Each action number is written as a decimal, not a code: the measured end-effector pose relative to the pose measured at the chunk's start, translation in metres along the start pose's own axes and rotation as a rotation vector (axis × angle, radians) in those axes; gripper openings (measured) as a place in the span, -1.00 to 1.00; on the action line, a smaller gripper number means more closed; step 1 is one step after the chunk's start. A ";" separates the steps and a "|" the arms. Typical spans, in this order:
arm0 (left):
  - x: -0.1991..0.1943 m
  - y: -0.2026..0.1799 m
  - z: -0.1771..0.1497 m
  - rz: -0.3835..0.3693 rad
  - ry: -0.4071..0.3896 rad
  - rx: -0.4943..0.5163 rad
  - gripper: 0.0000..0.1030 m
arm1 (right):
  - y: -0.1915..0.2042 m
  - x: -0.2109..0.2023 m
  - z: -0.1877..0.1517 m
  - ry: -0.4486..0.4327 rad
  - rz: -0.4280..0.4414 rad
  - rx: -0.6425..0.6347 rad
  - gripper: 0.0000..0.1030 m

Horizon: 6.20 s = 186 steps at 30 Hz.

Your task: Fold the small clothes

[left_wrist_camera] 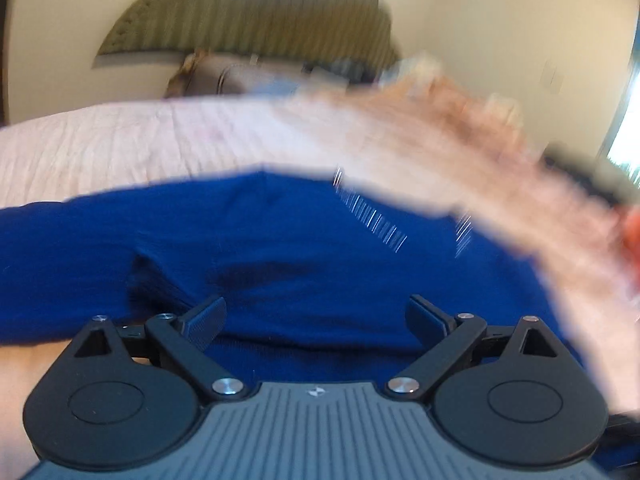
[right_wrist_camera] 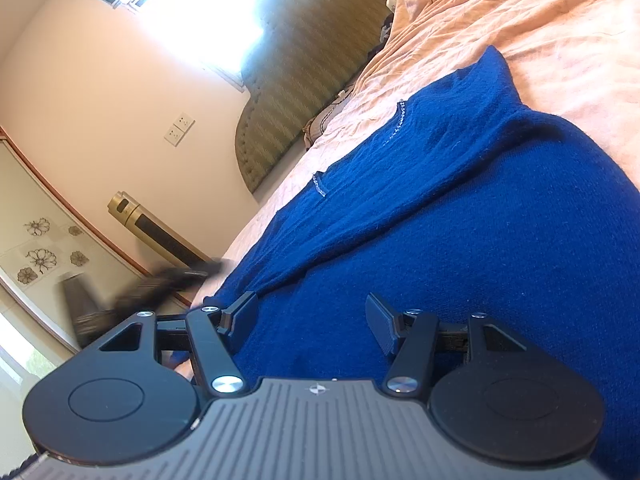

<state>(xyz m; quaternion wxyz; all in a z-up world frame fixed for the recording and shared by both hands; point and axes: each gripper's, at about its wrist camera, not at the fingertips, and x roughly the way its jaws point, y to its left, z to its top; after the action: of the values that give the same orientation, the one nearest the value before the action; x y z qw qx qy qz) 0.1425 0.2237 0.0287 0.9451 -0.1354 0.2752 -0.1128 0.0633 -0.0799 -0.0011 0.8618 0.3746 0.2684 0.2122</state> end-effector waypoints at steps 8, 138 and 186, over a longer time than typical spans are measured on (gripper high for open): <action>-0.154 0.217 -0.064 -0.092 -0.442 -0.878 0.93 | 0.008 0.005 -0.003 0.016 -0.045 -0.061 0.27; -0.001 -0.104 -0.090 0.083 0.134 0.362 1.00 | 0.018 0.008 -0.015 0.042 -0.644 -0.540 0.65; -0.096 -0.079 -0.140 0.091 0.097 0.314 1.00 | 0.031 -0.045 -0.088 0.024 -0.693 -0.530 0.97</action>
<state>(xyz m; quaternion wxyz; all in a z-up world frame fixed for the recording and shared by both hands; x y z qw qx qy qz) -0.0251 0.1500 -0.0130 0.9444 0.0319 0.3052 -0.1180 -0.0308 -0.0387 -0.0143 0.9452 0.0259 0.3247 -0.0239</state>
